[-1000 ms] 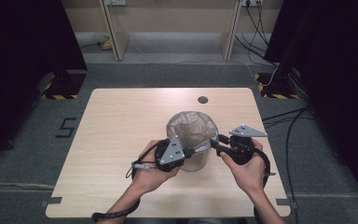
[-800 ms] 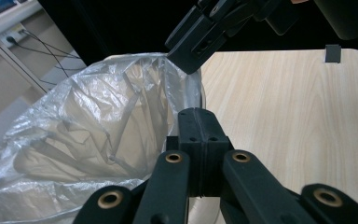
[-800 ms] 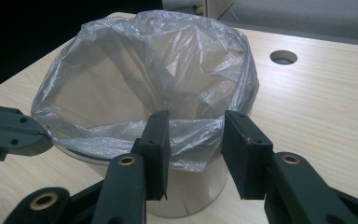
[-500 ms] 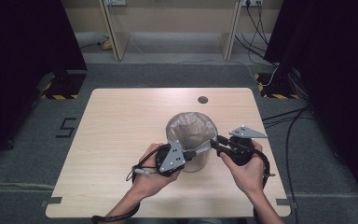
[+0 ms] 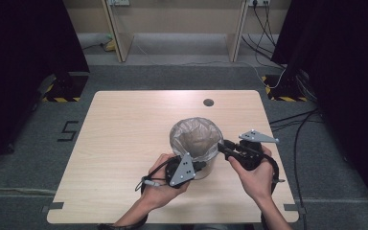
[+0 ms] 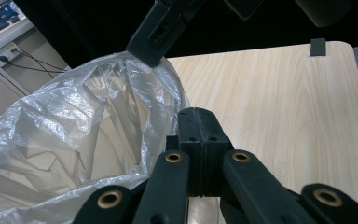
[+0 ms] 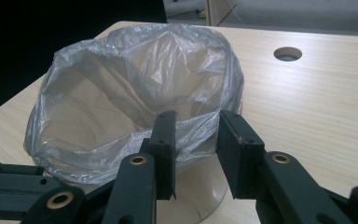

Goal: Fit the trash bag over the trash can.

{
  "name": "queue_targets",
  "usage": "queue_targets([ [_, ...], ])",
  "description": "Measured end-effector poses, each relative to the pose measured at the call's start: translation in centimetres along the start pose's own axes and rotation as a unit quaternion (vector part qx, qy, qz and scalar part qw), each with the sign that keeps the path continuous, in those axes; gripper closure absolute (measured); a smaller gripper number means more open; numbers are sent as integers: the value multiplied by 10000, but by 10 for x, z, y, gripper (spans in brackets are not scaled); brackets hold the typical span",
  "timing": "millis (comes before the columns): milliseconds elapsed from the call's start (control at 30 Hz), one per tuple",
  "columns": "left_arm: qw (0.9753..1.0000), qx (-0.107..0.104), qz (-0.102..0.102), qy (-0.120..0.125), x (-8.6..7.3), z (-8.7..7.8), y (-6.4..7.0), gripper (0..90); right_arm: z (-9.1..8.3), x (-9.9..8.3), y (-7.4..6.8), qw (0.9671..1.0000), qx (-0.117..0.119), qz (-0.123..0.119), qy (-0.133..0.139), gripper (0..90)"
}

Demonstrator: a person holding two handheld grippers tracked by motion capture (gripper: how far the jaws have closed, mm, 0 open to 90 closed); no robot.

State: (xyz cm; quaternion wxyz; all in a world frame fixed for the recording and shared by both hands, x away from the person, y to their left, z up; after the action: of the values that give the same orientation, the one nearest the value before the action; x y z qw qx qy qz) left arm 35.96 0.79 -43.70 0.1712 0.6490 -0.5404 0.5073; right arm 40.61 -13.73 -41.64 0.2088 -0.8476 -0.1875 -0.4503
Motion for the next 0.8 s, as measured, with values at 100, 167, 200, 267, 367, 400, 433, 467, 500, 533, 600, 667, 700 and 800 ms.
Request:
queue_targets([
  [100,10000,17,15,-23,0,0,0,896,-4,1,1,10000,-5,-62,1,728],
  [167,10000,10,-10,-23,0,0,0,896,-5,-1,3,9999,28,-94,-47,786],
  [200,10000,14,3,-33,0,0,0,896,-6,-2,3,9999,20,-100,-92,803],
  [267,10000,17,20,-52,1,0,0,896,-5,-3,5,9998,46,-131,-129,849],
  [367,10000,16,28,-65,1,0,0,895,-3,-4,5,9997,147,-109,-180,886],
  [400,10000,16,28,-65,1,0,0,895,-3,-4,5,9997,147,-109,-180,886],
  [433,9999,5,43,-91,1,0,0,895,-2,-3,4,9996,157,-122,-185,900],
  [467,9999,0,48,-105,1,0,0,894,-2,-3,4,9996,140,-126,-191,900],
  [500,9999,-4,52,-118,1,0,0,893,-1,-2,5,9997,114,-138,-181,900],
  [533,9999,-6,59,-126,1,1,0,891,0,-2,6,9997,64,-151,-202,900],
  [600,9999,-4,55,-125,2,1,1,888,2,-4,10,9995,-27,-172,-268,900],
  [667,9999,6,39,-112,2,1,1,888,3,-5,12,9994,-53,-145,-295,900],
  [700,9999,5,40,-123,2,1,1,888,3,-5,12,9996,-84,-101,-264,900],
  [800,9999,9,43,-136,2,1,1,888,-1,3,15,9998,-180,19,22,780],
])
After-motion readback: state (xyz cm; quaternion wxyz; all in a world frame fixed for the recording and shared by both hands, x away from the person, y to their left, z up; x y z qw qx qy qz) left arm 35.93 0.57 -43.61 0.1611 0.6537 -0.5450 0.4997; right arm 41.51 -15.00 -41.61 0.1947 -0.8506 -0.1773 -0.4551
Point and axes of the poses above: each handheld gripper's, and its own axes: z roughly forward along the jaws, x roughly out of its top, y roughly to its right, the point moved 7 cm from there along z, roughly forward along the jaws, and after that the axes turned 1 degree about -x, right-handed, at the moved point
